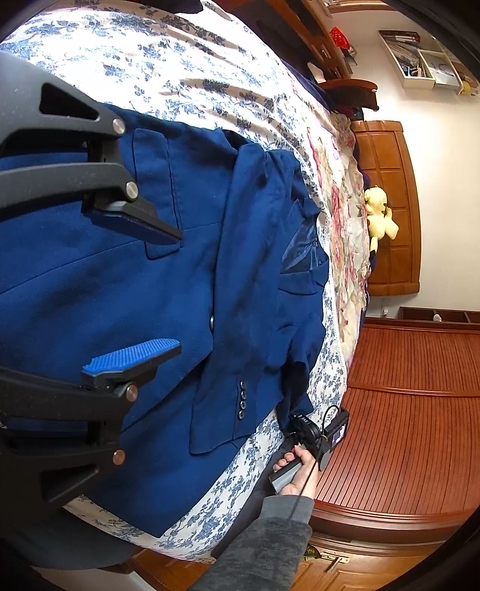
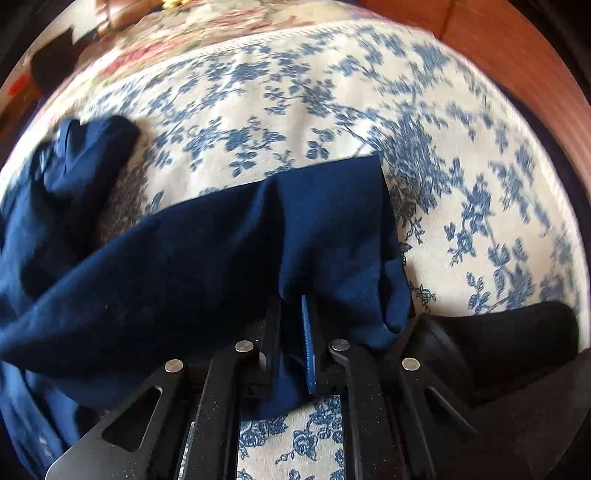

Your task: Fold large clothes

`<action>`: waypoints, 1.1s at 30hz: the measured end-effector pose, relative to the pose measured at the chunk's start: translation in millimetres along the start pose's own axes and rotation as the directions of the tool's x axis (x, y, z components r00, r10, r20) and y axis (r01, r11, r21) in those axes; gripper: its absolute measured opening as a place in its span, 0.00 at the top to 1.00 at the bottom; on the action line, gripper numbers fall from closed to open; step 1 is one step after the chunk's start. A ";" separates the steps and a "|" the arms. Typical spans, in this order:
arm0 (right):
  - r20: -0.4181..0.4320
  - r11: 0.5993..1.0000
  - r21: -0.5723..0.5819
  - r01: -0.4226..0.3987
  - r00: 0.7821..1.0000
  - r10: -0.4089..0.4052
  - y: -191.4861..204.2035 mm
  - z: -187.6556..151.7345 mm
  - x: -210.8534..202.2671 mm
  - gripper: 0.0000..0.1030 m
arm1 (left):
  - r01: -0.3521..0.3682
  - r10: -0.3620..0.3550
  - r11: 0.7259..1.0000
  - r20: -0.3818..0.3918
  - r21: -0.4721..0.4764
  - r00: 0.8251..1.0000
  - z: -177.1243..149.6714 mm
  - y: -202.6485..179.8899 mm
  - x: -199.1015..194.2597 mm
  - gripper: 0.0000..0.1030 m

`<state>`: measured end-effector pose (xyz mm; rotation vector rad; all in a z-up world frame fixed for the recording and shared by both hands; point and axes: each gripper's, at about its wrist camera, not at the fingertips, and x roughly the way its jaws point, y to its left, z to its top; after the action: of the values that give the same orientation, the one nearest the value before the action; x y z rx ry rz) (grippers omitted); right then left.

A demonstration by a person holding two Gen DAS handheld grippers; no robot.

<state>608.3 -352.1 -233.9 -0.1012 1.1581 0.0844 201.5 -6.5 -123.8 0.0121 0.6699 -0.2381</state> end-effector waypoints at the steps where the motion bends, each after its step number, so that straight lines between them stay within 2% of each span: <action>1: 0.011 1.000 0.003 -0.003 1.000 0.002 2.4 -1.5 -2.9 0.98 | 0.000 0.000 1.000 0.003 -0.001 1.000 0.5 0.2 -0.8 0.50; 4: 0.056 1.000 -0.029 0.012 0.998 -0.010 17.1 -6.2 -16.0 1.00 | -0.001 0.001 1.000 0.015 -0.001 1.000 0.1 0.4 -5.1 0.50; 7: 0.147 0.999 -0.044 0.003 0.989 0.004 32.1 -5.9 -45.5 1.00 | -0.006 0.006 1.000 0.020 0.002 1.000 -0.1 1.3 -7.9 0.50; 12: 0.276 0.994 -0.108 -0.012 0.960 0.042 65.0 2.5 -112.8 1.00 | -0.004 0.004 1.000 0.044 -0.002 0.999 3.2 4.1 -16.3 0.50; 20: 0.459 0.961 -0.278 -0.008 0.877 0.140 153.9 2.2 -238.9 1.00 | -0.011 0.011 1.000 0.101 -0.003 0.995 1.7 11.0 -43.2 0.50; 25: 0.508 0.907 -0.421 -0.028 0.821 0.261 228.1 -25.0 -302.5 1.00 | -0.027 0.029 0.999 0.118 -0.019 0.993 -2.7 22.8 -56.8 0.50; 27: 0.504 0.880 -0.472 -0.044 0.806 0.310 255.6 -43.2 -314.0 1.00 | -0.038 0.042 0.999 0.128 -0.028 0.991 -4.4 29.3 -63.6 0.50; 30: 0.477 0.851 -0.513 -0.112 0.787 0.391 284.2 -74.2 -320.7 0.99 | -0.054 0.059 0.998 0.136 -0.039 0.989 -7.3 38.0 -69.0 0.50; 31: 0.467 0.837 -0.533 -0.125 0.781 0.414 291.9 -84.6 -321.0 0.95 | -0.062 0.067 0.997 0.137 -0.044 0.988 -8.6 41.7 -71.0 0.50; 32: 0.462 0.825 -0.551 -0.128 0.776 0.429 299.3 -95.6 -319.6 0.86 | -0.068 0.074 0.997 0.137 -0.049 0.988 -9.5 44.5 -72.1 0.50; 33: 0.455 0.814 -0.566 -0.130 0.774 0.440 305.2 -105.0 -317.2 0.80 | -0.073 0.079 0.996 0.137 -0.053 0.987 -10.5 47.5 -72.4 0.50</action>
<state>350.0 -66.8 4.1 -0.3374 0.5053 0.6715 150.7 56.2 -90.5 -0.0244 0.5353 -0.1480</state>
